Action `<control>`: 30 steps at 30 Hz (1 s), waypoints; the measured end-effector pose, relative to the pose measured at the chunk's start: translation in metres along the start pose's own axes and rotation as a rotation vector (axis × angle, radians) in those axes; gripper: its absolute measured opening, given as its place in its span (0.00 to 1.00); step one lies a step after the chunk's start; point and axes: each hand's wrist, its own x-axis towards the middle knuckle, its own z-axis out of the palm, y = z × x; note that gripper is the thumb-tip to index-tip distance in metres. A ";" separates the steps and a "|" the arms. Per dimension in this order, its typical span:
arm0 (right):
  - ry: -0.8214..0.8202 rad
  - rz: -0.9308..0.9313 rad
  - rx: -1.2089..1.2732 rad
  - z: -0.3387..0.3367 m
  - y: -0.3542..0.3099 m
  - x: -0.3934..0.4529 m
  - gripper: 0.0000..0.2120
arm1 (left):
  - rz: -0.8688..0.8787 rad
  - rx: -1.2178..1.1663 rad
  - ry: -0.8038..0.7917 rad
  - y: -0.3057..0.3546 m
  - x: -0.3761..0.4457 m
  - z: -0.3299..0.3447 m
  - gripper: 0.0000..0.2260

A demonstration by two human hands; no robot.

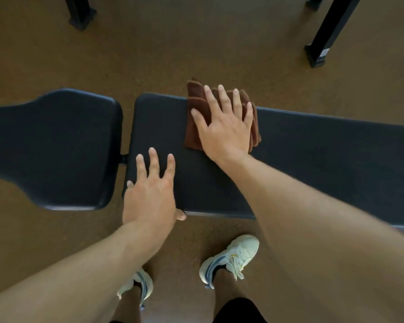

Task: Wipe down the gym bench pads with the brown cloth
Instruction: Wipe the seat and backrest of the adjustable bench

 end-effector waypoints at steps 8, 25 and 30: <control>-0.145 -0.262 -0.100 0.014 0.047 -0.150 0.30 | -0.030 -0.036 0.017 0.001 -0.004 -0.002 0.59; -0.145 -0.500 -0.163 0.051 -0.111 -0.090 0.30 | -0.342 -1.002 0.256 -0.025 -0.097 0.137 0.54; -0.080 -0.116 -0.121 0.039 -0.032 -0.172 0.32 | -0.115 -0.891 0.364 -0.022 -0.087 0.105 0.50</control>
